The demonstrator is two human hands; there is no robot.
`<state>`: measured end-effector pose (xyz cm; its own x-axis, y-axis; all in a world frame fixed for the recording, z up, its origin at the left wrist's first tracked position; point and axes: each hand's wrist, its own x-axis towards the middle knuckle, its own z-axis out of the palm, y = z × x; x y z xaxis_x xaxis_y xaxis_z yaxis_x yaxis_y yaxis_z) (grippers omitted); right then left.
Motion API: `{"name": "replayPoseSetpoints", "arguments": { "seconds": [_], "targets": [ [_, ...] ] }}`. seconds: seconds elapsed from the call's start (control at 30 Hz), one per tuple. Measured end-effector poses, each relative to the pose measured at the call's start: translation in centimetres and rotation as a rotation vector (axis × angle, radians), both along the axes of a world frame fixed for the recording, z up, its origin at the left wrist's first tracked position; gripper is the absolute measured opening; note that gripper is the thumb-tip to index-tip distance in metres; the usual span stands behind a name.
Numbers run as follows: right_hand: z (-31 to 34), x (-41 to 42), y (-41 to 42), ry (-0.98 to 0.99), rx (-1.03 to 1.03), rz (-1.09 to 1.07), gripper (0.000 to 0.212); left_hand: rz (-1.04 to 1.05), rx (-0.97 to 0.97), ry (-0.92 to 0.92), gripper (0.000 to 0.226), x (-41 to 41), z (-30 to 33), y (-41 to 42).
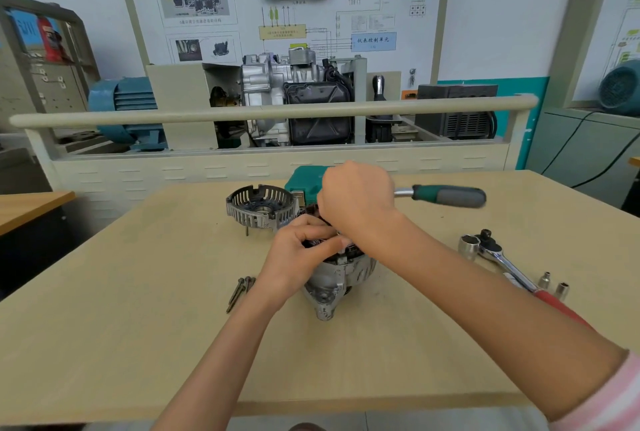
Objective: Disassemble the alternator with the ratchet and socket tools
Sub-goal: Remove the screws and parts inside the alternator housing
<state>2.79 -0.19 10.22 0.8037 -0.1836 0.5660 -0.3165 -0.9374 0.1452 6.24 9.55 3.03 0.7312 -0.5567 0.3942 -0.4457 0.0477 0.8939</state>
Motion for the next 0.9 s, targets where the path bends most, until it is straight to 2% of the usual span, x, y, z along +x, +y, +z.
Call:
{"name": "replayPoseSetpoints", "arguments": {
  "seconds": [0.1,0.3,0.43,0.53,0.63,0.77,0.9],
  "targets": [
    [-0.2,0.0,0.4,-0.015,-0.018,-0.025,0.038,-0.009,0.002,-0.015,0.018,0.1,-0.1,0.1],
    [0.5,-0.1,-0.6,0.061,-0.097,0.211,0.026,-0.077,0.086,-0.055,0.014,0.3,-0.1,0.7],
    [1.0,-0.4,-1.6,0.133,-0.094,0.404,0.036,-0.107,0.109,-0.068,0.013,0.2,0.1,0.8],
    [1.2,-0.7,-1.6,0.154,-0.093,0.455,0.038,-0.100,0.073,-0.056,0.012,0.0,0.1,0.8],
    [1.0,-0.8,-1.1,0.121,-0.083,0.353,0.035,-0.046,0.003,-0.029,0.015,-0.2,-0.1,0.5],
    [0.3,-0.4,0.4,0.051,-0.030,-0.001,0.029,-0.014,-0.043,-0.035,0.019,-0.3,-0.2,0.1],
    [0.4,-0.1,0.6,0.073,-0.099,0.035,0.026,-0.035,-0.002,-0.042,0.016,0.0,-0.3,0.4]
  ]
}}
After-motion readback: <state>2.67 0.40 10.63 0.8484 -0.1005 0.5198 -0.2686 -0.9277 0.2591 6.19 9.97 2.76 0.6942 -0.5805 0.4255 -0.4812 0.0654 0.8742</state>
